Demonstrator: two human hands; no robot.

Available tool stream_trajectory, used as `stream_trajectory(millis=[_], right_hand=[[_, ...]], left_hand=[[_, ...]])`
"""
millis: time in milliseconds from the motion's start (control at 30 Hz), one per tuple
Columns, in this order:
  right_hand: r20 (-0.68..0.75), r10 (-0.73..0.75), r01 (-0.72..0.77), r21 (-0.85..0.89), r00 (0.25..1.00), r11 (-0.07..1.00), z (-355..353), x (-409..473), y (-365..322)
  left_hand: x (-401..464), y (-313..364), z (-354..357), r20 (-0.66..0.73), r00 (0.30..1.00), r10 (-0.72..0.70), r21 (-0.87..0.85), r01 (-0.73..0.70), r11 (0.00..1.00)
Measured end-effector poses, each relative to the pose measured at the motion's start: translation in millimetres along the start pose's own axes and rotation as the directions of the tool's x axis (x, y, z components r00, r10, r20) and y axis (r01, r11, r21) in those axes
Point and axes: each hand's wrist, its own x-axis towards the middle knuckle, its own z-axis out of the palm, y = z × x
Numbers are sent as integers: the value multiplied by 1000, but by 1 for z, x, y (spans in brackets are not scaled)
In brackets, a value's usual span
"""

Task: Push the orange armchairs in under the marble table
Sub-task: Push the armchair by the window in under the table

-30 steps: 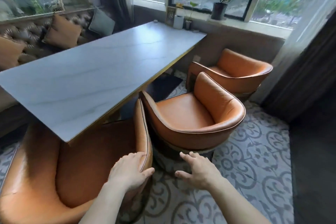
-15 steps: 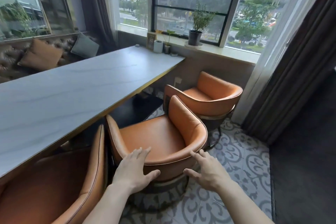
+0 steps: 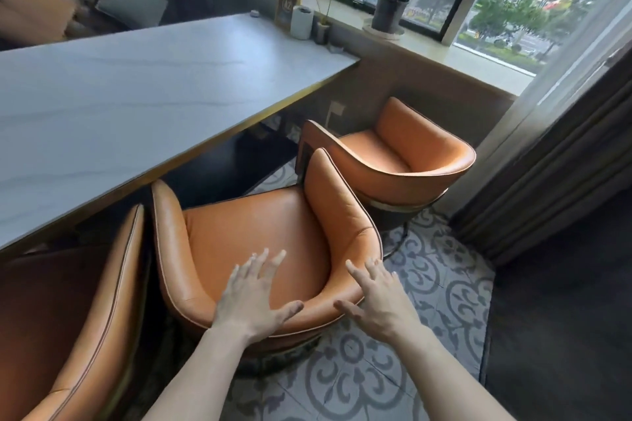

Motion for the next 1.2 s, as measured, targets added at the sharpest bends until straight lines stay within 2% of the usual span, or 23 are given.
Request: stream_trajectory(millis=[133, 300, 433, 567, 733, 833, 967, 1200], right_hand=[[50, -42, 43, -24, 998, 999, 7, 29, 16], [178, -92, 95, -3, 980, 996, 28, 57, 42], [221, -174, 180, -8, 960, 984, 49, 73, 68], [249, -316, 333, -25, 915, 943, 63, 95, 88], [255, -428, 442, 1, 867, 897, 78, 106, 107], [195, -464, 467, 32, 864, 884, 85, 104, 113], [126, -487, 486, 37, 864, 873, 96, 103, 116], [118, -476, 475, 36, 871, 879, 110, 101, 118]], left_hand=[[18, 3, 21, 17, 999, -42, -12, 42, 999], [33, 9, 50, 75, 993, -87, 2, 87, 996], [33, 17, 73, 129, 978, -166, -4, 168, 986], [27, 29, 95, 181, 939, -292, 15, 294, 956], [21, 41, 119, 205, 907, -369, 65, 364, 929], [16, 44, 128, 210, 898, -386, 75, 379, 923], [11, 42, 133, 172, 912, -373, 85, 364, 928], [8, 38, 147, 68, 948, -312, 94, 305, 948]])
